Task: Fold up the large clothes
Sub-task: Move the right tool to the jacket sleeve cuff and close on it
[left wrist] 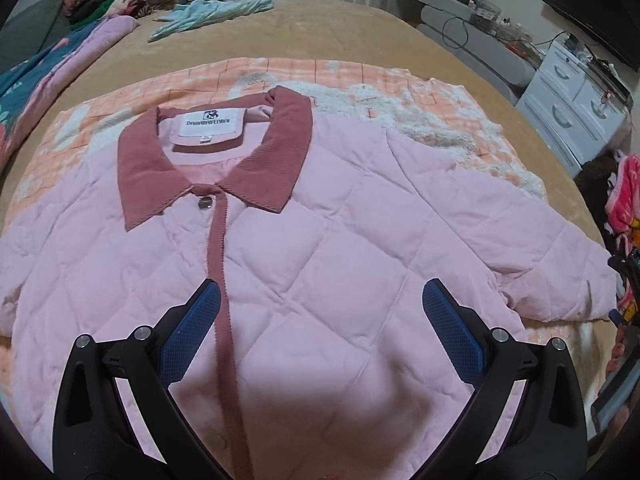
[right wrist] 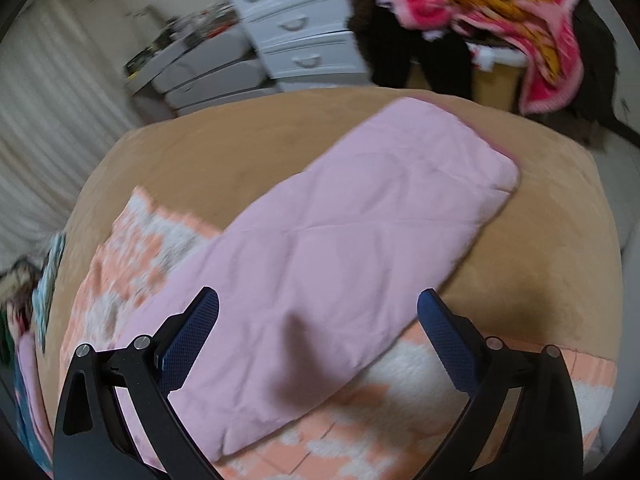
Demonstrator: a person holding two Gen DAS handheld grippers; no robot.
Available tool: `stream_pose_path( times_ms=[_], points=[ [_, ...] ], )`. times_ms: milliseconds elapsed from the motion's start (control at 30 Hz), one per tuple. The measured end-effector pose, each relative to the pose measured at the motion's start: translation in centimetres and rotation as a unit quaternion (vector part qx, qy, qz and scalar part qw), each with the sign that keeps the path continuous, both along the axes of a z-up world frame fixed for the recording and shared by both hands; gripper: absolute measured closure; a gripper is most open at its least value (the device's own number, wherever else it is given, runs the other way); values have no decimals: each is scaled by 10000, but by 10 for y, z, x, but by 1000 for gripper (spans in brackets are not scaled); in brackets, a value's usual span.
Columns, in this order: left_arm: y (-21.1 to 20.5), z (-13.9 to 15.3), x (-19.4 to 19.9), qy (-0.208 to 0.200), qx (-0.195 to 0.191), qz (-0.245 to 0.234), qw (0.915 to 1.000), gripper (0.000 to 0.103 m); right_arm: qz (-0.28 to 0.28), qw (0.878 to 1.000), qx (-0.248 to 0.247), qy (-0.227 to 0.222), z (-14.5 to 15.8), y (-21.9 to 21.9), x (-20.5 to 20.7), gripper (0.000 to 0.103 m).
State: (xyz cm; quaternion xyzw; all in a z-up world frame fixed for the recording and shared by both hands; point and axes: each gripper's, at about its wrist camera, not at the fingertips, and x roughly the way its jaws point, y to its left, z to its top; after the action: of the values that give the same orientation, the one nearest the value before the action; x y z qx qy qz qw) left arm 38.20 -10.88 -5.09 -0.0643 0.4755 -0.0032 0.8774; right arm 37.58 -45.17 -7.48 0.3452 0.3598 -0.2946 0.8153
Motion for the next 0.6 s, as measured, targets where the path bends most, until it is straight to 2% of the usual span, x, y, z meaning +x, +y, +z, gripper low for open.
stream_pose_path(
  times_ms=[300, 500, 600],
  points=[
    [11, -13, 8, 114, 144, 263, 9995, 8, -829, 9929, 843, -128, -35, -61, -19, 4],
    [24, -12, 11, 136, 314, 429, 9985, 8, -984, 9868, 1206, -436, -55, -84, -23, 4],
    [30, -11, 12, 161, 363, 461, 9981, 8, -960, 9866, 1133, -675, -58, -89, -24, 4]
  ],
)
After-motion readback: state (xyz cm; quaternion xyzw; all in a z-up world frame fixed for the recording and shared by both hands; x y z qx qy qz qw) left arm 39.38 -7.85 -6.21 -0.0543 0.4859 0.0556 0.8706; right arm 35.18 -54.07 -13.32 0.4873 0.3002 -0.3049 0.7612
